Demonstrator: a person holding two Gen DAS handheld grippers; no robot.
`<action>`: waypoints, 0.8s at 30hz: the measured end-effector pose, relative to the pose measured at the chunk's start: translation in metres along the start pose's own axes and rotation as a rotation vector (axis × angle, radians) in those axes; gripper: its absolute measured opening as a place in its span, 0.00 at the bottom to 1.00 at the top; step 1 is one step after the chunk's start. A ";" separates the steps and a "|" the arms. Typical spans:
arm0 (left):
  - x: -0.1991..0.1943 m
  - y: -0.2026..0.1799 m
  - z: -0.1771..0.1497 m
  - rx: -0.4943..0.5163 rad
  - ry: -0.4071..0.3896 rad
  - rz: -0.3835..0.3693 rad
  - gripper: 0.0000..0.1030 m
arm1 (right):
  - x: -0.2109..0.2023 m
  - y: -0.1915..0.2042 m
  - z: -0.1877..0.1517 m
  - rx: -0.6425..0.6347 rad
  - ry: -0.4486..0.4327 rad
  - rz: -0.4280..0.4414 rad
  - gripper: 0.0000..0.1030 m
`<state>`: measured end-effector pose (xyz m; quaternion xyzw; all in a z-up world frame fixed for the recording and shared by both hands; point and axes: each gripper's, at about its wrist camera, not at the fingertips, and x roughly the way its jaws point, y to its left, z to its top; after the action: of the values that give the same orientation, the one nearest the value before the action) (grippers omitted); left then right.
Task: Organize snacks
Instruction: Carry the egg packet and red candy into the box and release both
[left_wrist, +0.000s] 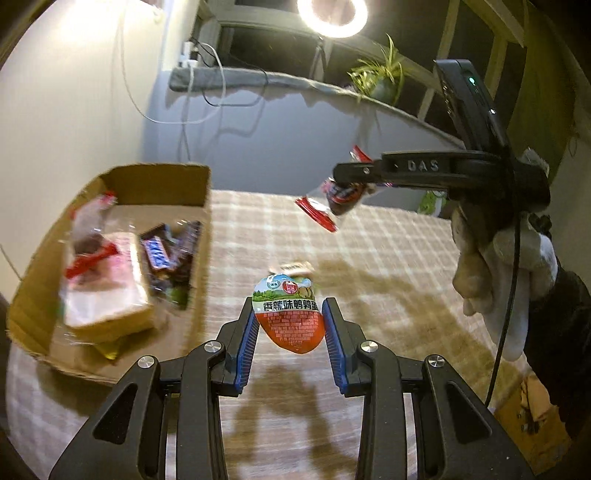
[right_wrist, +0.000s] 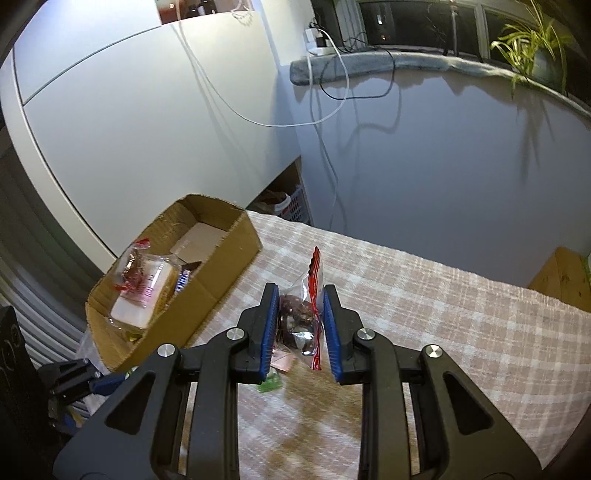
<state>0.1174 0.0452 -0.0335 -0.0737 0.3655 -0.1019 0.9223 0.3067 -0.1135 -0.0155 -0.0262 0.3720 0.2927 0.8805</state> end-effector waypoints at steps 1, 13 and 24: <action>-0.003 0.005 0.002 -0.004 -0.008 0.005 0.32 | -0.001 0.003 0.001 -0.005 -0.002 0.002 0.24; -0.032 0.049 0.011 -0.049 -0.077 0.079 0.32 | 0.005 0.051 0.029 -0.077 -0.036 0.032 0.24; -0.041 0.087 0.014 -0.094 -0.099 0.132 0.32 | 0.041 0.090 0.056 -0.130 -0.030 0.044 0.24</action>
<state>0.1095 0.1403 -0.0148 -0.0979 0.3278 -0.0200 0.9395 0.3171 -0.0041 0.0125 -0.0706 0.3393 0.3356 0.8759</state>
